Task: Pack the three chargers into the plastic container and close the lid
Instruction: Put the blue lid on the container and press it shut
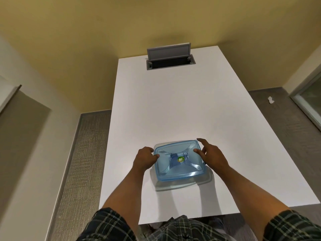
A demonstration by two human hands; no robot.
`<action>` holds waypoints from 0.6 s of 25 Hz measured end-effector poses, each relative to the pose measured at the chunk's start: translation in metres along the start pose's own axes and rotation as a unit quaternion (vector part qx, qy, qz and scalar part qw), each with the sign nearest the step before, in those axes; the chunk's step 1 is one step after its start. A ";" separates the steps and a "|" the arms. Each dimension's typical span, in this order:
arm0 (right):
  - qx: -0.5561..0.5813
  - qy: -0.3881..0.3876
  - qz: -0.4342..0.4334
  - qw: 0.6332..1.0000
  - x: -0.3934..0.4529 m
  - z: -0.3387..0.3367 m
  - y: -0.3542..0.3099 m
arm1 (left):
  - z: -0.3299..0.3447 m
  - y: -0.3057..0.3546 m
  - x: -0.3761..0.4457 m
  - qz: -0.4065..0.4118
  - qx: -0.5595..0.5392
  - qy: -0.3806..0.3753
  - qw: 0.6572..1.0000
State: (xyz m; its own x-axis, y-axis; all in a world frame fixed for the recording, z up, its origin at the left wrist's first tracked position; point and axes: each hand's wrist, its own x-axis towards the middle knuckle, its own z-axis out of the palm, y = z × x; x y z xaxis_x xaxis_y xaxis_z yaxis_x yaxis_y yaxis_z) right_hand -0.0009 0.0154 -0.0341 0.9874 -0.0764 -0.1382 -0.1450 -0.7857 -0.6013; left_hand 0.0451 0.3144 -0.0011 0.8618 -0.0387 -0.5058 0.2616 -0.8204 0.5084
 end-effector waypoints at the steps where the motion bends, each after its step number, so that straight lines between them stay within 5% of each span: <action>1: 0.001 0.012 0.003 1.000 -0.001 0.003 0.000 | 0.000 -0.001 0.000 -0.001 -0.004 0.003 1.000; 15: 0.017 0.153 0.024 0.988 -0.009 0.026 -0.004 | 0.007 -0.015 0.005 0.017 -0.125 0.073 0.989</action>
State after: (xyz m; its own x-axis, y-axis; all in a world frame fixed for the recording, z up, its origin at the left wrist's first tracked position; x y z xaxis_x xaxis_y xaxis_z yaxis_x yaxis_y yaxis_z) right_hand -0.0105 0.0345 -0.0508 0.9515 -0.2985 0.0747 -0.1882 -0.7567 -0.6261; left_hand 0.0422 0.3223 -0.0156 0.9211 0.0336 -0.3878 0.3144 -0.6519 0.6900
